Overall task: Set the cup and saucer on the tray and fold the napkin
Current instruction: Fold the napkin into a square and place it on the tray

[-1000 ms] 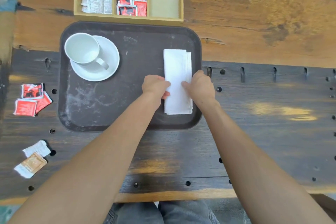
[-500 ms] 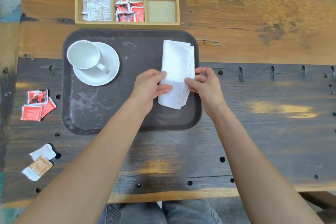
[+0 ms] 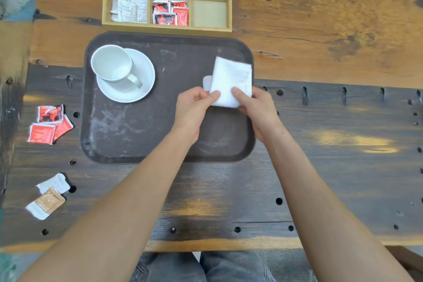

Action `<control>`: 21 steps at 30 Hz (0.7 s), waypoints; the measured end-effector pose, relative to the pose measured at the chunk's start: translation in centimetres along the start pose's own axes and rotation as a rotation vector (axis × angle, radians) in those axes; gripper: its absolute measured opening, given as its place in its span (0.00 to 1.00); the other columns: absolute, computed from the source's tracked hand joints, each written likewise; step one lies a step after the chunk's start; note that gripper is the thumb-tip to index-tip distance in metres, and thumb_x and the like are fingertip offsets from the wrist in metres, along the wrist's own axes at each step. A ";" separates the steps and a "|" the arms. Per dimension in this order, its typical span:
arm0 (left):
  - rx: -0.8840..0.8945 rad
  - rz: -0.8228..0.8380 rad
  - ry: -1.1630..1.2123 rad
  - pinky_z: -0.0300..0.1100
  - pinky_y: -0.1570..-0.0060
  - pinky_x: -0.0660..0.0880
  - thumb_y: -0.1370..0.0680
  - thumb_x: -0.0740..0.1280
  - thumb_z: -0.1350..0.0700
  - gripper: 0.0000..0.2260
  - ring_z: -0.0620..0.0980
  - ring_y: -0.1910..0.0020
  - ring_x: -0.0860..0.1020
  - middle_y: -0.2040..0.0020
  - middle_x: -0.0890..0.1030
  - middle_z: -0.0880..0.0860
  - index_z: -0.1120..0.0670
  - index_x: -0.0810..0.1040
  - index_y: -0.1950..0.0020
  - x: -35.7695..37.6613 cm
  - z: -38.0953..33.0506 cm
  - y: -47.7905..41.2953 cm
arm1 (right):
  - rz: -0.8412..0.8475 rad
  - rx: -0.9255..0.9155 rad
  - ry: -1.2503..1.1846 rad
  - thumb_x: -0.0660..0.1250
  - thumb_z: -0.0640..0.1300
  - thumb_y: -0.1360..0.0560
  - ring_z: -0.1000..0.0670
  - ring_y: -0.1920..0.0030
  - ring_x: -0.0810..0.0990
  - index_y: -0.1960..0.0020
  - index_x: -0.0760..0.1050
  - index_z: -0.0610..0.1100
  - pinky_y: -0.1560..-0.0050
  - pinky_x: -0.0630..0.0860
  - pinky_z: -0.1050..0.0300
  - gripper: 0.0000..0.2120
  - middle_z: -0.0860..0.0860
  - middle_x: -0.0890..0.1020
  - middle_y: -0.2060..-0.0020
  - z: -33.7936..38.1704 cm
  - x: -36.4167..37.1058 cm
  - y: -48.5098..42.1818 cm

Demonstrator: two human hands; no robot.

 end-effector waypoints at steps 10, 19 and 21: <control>-0.025 -0.014 -0.289 0.48 0.49 0.76 0.28 0.72 0.57 0.08 0.54 0.51 0.79 0.47 0.80 0.58 0.59 0.76 0.55 -0.7 2.6 0.1 | -0.032 -0.121 0.407 0.71 0.54 0.25 0.45 0.62 0.79 0.55 0.79 0.34 0.61 0.74 0.50 0.21 0.36 0.84 0.57 -2.9 0.4 -0.2; -0.061 -0.058 -0.240 0.45 0.54 0.71 0.27 0.72 0.59 0.07 0.52 0.55 0.76 0.55 0.79 0.56 0.54 0.74 0.54 -1.2 1.9 -1.4 | -0.060 -0.016 0.375 0.76 0.50 0.26 0.46 0.43 0.81 0.25 0.64 0.46 0.42 0.79 0.49 0.35 0.48 0.81 0.45 -3.4 0.6 -1.7; -0.006 -0.100 -0.335 0.42 0.55 0.74 0.26 0.73 0.58 0.07 0.51 0.55 0.78 0.55 0.80 0.53 0.54 0.76 0.53 -1.4 1.8 -1.8 | -0.133 -0.138 0.580 0.76 0.49 0.27 0.44 0.39 0.78 0.26 0.66 0.42 0.37 0.76 0.47 0.34 0.45 0.78 0.39 -2.7 0.8 -1.5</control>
Point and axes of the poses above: each hand's wrist, its own y-axis away from the middle knuckle, its own x-axis out of the palm, z = x × y, the point moved 5 cm from there along -y, towards the middle knuckle
